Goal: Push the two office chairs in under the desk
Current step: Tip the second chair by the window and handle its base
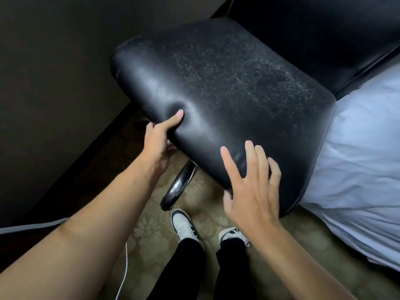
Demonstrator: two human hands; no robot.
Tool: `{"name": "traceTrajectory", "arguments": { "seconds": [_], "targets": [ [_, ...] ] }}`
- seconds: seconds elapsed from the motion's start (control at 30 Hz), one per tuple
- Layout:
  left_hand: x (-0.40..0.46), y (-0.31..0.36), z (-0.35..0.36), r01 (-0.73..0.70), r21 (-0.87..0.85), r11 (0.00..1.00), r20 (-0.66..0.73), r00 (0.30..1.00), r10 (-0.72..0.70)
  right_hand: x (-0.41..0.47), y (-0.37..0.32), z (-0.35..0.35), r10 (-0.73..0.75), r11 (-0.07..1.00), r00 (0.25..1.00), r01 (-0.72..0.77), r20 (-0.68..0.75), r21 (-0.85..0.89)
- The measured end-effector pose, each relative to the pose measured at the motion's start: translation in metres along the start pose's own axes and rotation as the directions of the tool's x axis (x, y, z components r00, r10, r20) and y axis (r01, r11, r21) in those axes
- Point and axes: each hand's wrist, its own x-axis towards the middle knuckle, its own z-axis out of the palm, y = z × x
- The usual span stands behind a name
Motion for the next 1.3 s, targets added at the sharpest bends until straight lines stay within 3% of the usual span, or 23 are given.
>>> {"name": "traceTrajectory", "arguments": {
  "seconds": [0.13, 0.4, 0.53, 0.7, 0.9, 1.17, 1.3],
  "targets": [
    [-0.007, -0.016, -0.025, 0.065, -0.096, 0.993, 0.036, 0.997, -0.062, -0.008, -0.006, 0.02, -0.129, 0.991, 0.99, 0.13, 0.063, -0.014],
    [-0.02, -0.061, -0.052, 0.119, -0.403, 0.907, 0.093, 0.992, -0.089, -0.058, -0.045, 0.071, -0.211, 0.976, 0.971, 0.216, 0.111, -0.037],
    [-0.02, -0.085, -0.076, 0.144, -0.432, 0.89, 0.063, 0.99, -0.129, -0.076, -0.055, 0.097, -0.261, 0.963, 0.961, 0.265, 0.091, -0.046],
    [-0.015, -0.104, -0.103, 0.082, -0.437, 0.895, 0.018, 0.996, -0.083, -0.092, -0.079, 0.118, -0.263, 0.96, 0.958, 0.271, 0.113, -0.064],
    [-0.012, -0.123, -0.114, 0.085, -0.443, 0.892, -0.008, 0.995, -0.099, -0.1, -0.088, 0.126, -0.25, 0.967, 0.944, 0.256, 0.214, 0.001],
    [-0.04, -0.2, -0.124, 0.08, -0.52, 0.85, -0.172, 0.965, -0.197, -0.127, -0.062, 0.126, -0.408, 0.913, 0.777, 0.348, 0.479, 0.213],
    [-0.082, -0.202, -0.119, 0.162, -0.286, 0.945, -0.371, 0.89, -0.265, -0.135, -0.05, 0.108, -0.474, 0.88, 0.685, 0.341, 0.554, 0.331]
  ]
}}
